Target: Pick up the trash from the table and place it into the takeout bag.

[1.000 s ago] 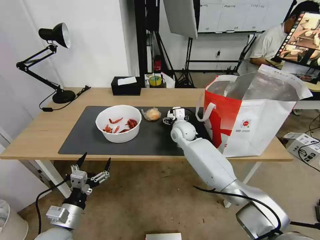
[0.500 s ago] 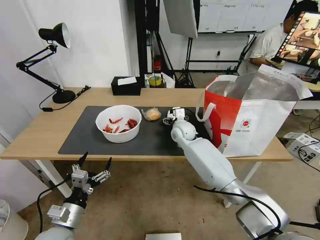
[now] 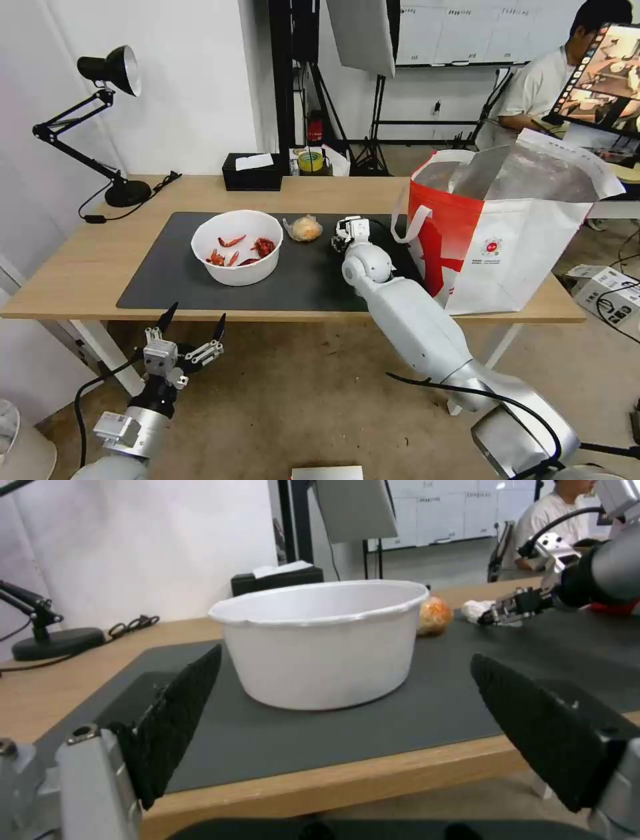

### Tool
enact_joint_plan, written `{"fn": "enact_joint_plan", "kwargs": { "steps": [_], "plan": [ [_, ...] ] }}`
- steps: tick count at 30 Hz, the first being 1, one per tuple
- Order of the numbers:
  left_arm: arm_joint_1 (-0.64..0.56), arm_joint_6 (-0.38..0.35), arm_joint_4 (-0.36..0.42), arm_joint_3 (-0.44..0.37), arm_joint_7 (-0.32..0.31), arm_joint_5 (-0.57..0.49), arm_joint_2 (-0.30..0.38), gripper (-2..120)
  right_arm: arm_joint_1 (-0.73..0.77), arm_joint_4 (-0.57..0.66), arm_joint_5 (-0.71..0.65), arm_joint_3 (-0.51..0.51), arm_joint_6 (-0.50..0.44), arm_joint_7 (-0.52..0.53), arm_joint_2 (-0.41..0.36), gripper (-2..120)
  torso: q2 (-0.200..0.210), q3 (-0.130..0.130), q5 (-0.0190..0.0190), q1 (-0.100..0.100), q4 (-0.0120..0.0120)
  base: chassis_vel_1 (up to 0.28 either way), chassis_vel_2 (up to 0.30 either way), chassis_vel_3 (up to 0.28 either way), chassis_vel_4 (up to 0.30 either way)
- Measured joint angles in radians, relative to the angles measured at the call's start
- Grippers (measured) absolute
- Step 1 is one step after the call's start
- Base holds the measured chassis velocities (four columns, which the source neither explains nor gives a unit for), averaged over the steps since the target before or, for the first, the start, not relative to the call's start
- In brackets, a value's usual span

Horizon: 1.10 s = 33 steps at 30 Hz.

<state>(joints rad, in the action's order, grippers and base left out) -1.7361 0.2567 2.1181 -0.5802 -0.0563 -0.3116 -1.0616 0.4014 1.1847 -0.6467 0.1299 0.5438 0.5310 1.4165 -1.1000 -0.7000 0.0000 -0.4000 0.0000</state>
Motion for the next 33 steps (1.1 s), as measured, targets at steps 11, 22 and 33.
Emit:
{"fn": "enact_joint_plan", "kwargs": {
  "steps": [11, 22, 33],
  "plan": [
    [0.000, 0.002, 0.000, -0.001, 0.000, 0.000, -0.008, 100, 0.007, 0.002, 0.001, -0.001, 0.000, -0.001, 0.005, 11, 0.000, 0.000, 0.0000, 0.000, 0.0001, 0.000, 0.000, 0.000, 0.000],
    [0.000, 0.003, 0.000, 0.004, 0.000, 0.000, -0.010, 100, 0.023, 0.016, 0.002, -0.003, -0.001, 0.001, -0.002, 0, 0.000, 0.000, 0.0000, 0.000, 0.0000, 0.000, 0.000, 0.000, 0.000],
    [0.002, 0.004, -0.001, 0.016, 0.000, 0.005, -0.012, 100, 0.034, 0.038, 0.022, -0.003, -0.006, -0.004, -0.025, 0, 0.000, 0.000, 0.0000, 0.000, 0.0000, 0.000, 0.000, 0.000, 0.000]
  ]
}}
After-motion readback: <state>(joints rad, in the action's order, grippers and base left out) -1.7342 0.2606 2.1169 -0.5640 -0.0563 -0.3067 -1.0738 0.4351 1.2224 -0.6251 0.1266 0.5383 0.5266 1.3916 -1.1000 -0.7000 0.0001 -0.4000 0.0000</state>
